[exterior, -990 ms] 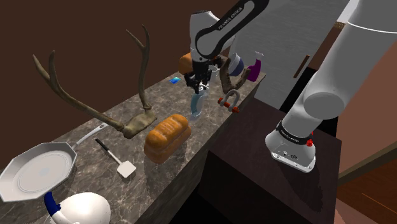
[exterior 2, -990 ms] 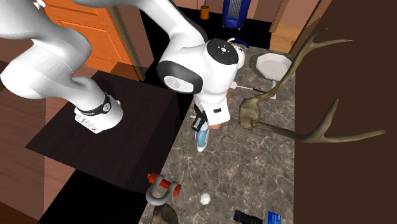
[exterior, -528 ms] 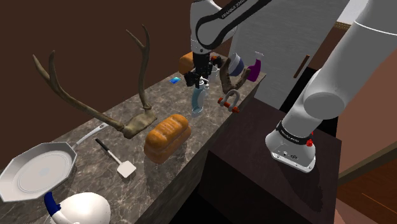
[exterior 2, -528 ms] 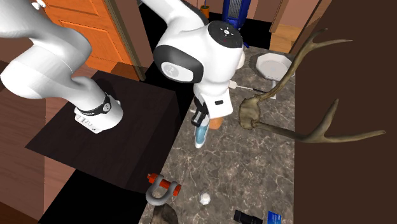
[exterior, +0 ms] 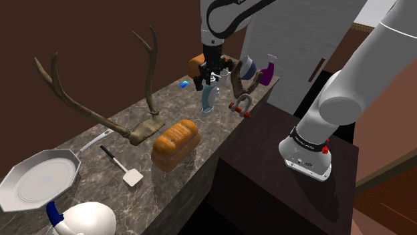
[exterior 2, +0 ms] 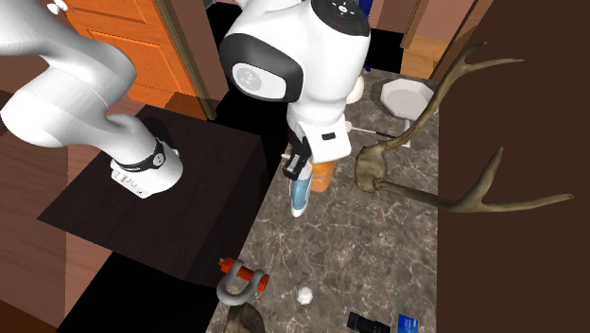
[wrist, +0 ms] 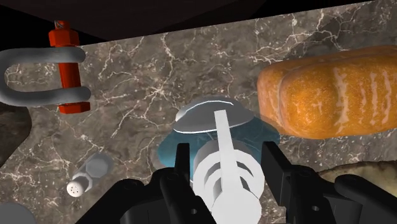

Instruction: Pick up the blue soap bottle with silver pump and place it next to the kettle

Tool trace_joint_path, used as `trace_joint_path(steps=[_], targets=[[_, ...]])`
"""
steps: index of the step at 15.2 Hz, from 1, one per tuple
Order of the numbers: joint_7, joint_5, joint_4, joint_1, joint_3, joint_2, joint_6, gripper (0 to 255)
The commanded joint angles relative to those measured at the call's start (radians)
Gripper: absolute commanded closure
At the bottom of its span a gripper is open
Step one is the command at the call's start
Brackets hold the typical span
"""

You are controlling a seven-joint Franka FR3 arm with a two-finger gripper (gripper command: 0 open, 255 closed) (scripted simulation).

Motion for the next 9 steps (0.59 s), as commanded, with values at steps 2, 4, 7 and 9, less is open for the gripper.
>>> trace_joint_path(steps=[2,4,7,9], targets=[[-0.001,0.002,0.022,0.0,-0.001,-0.022,-0.043,255],[-0.002,0.003,0.035,0.0,-0.001,-0.036,-0.071,255],[-0.002,0.004,0.058,0.0,-0.002,-0.055,-0.112,255],[-0.003,0.005,0.073,0.0,-0.003,-0.067,-0.14,255]])
